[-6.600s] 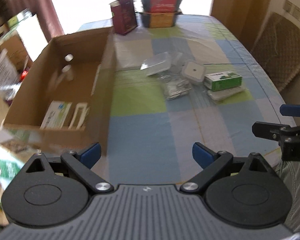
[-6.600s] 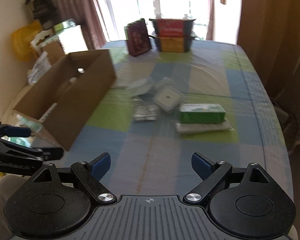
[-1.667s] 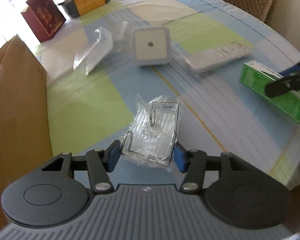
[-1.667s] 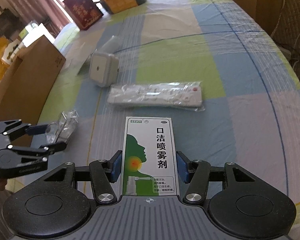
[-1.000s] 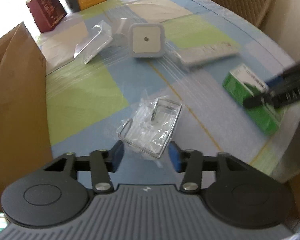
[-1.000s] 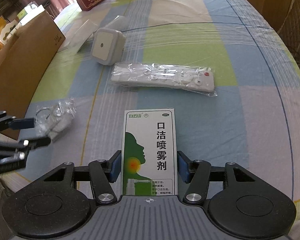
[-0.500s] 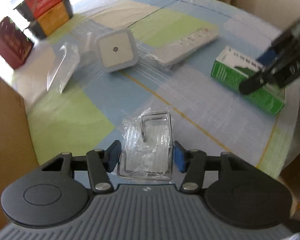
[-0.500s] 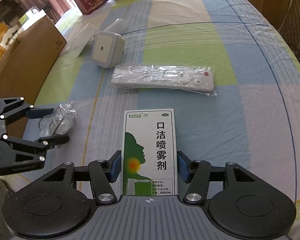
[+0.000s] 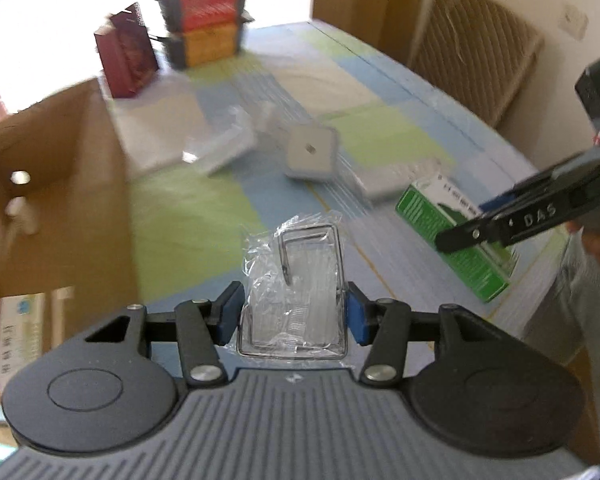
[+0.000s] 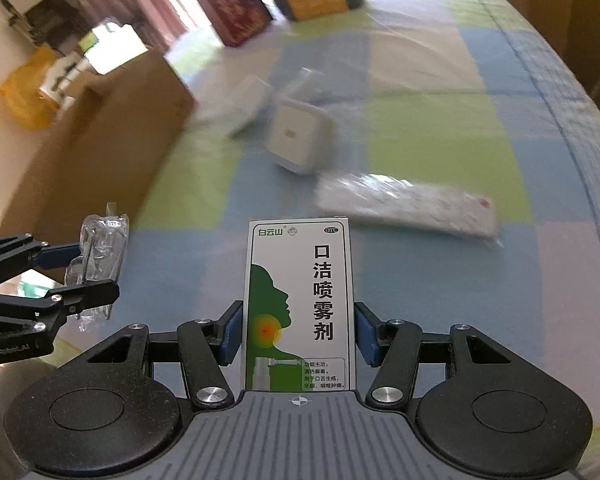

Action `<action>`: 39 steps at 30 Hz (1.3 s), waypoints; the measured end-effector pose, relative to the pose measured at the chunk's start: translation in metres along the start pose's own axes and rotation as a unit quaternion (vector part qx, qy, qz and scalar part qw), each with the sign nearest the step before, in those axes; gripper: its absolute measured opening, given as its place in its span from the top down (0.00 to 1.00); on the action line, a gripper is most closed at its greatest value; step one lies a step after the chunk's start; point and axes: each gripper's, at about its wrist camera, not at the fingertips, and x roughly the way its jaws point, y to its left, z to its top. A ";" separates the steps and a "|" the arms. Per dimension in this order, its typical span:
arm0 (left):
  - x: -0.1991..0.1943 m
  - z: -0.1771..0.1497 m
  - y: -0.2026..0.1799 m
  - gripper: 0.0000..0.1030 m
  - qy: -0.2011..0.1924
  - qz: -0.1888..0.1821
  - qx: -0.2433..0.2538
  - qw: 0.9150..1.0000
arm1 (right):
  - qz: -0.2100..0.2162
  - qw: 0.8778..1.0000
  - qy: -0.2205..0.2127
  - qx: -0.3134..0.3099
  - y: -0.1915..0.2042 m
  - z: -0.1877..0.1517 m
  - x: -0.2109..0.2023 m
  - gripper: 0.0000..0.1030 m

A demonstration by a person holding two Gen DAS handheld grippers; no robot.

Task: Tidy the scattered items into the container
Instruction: 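Carry the bagged hook with the left tool and spray box with the right tool into the cardboard box, then open both tools to release the hook bag and spray box inside the cardboard box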

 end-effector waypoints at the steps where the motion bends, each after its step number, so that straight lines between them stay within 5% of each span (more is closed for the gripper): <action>1: -0.009 0.002 0.008 0.54 -0.005 0.006 -0.006 1.000 | 0.009 1.000 0.000 -0.002 0.007 0.005 0.000 0.43; 9: -0.066 0.019 0.082 0.54 -0.031 0.060 -0.061 0.996 | 0.088 0.996 -0.008 -0.021 0.091 0.066 0.014 0.43; 19: -0.066 0.037 0.181 0.54 0.001 0.109 -0.084 0.991 | 0.142 0.989 -0.045 -0.025 0.217 0.138 0.059 0.43; 29: -0.009 0.045 0.242 0.54 0.025 0.125 -0.091 0.988 | 0.047 0.997 -0.041 -0.048 0.252 0.179 0.139 0.43; 39: 0.028 0.044 0.258 0.54 0.035 0.119 -0.081 0.989 | 0.000 0.994 -0.043 -0.098 0.251 0.174 0.166 0.43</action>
